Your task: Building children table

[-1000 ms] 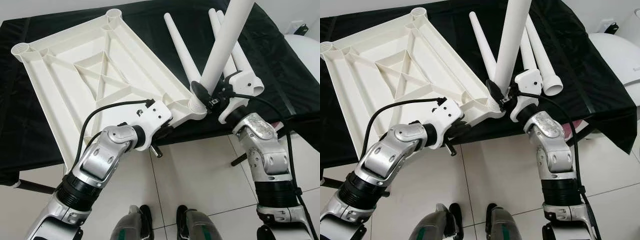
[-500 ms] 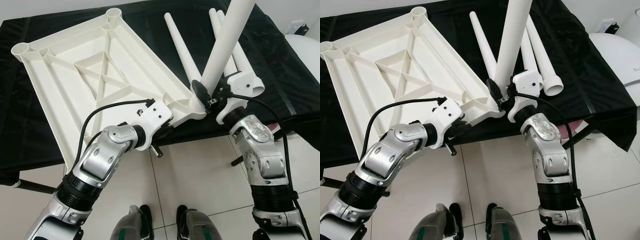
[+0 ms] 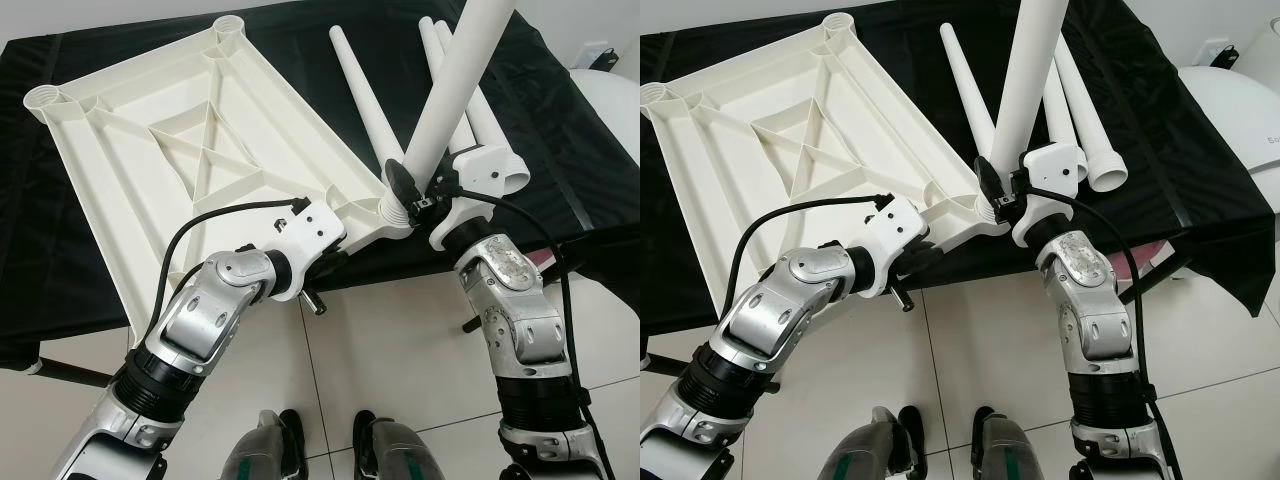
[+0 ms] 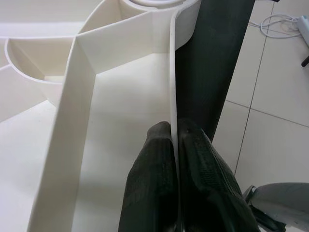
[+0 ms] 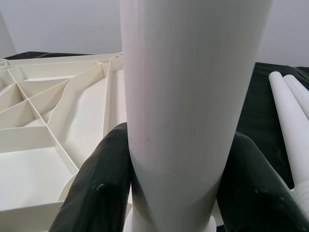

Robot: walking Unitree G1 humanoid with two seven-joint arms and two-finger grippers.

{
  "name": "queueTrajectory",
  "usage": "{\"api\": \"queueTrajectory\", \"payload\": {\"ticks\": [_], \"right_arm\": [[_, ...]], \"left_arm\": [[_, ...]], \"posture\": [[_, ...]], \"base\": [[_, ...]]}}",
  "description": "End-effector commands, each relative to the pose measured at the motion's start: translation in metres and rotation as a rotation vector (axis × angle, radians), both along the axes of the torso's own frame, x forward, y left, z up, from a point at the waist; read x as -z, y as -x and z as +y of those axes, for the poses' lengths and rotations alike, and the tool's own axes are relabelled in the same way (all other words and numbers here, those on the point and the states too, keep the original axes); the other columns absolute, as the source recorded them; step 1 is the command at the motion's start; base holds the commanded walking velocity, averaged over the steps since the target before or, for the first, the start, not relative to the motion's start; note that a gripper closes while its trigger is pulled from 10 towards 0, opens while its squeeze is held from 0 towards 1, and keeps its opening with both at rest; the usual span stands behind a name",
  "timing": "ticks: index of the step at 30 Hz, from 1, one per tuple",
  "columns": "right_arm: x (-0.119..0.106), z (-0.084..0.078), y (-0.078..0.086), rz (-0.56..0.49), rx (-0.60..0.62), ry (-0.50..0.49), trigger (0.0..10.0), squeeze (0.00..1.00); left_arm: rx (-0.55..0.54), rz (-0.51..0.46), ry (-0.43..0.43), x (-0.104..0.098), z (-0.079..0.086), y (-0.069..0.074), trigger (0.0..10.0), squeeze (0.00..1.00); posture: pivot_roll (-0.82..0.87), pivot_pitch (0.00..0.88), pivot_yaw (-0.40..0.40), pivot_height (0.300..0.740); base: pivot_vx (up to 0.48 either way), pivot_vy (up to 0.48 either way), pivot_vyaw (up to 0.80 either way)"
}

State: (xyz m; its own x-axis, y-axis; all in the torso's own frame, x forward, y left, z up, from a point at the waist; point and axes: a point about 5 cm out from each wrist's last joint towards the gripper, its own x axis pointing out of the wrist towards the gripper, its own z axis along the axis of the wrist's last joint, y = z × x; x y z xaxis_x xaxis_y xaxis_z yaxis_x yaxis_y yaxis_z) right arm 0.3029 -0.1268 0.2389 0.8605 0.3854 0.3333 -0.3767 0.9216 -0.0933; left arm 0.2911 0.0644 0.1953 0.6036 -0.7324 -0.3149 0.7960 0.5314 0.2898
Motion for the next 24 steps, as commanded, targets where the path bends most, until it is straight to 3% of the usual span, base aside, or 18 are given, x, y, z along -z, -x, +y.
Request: {"api": "queueTrajectory", "payload": {"ticks": [1,24], "right_arm": [[-0.0195,0.0118,0.0116,-0.097,-0.061,-0.046,10.0,0.0],[-0.0209,0.0126,0.0156,-0.105,0.077,-0.071,10.0,0.0]], "left_arm": [[0.009,-0.007,0.007,-0.0006,-0.0028,0.0018,10.0,0.0],[0.005,-0.003,0.005,-0.0011,-0.001,0.0019,10.0,0.0]], "posture": [[-0.09,0.219,0.033,0.74],[-0.09,0.233,0.034,0.74]], "base": [[0.0,0.0,0.0],[0.0,0.0,0.0]]}}
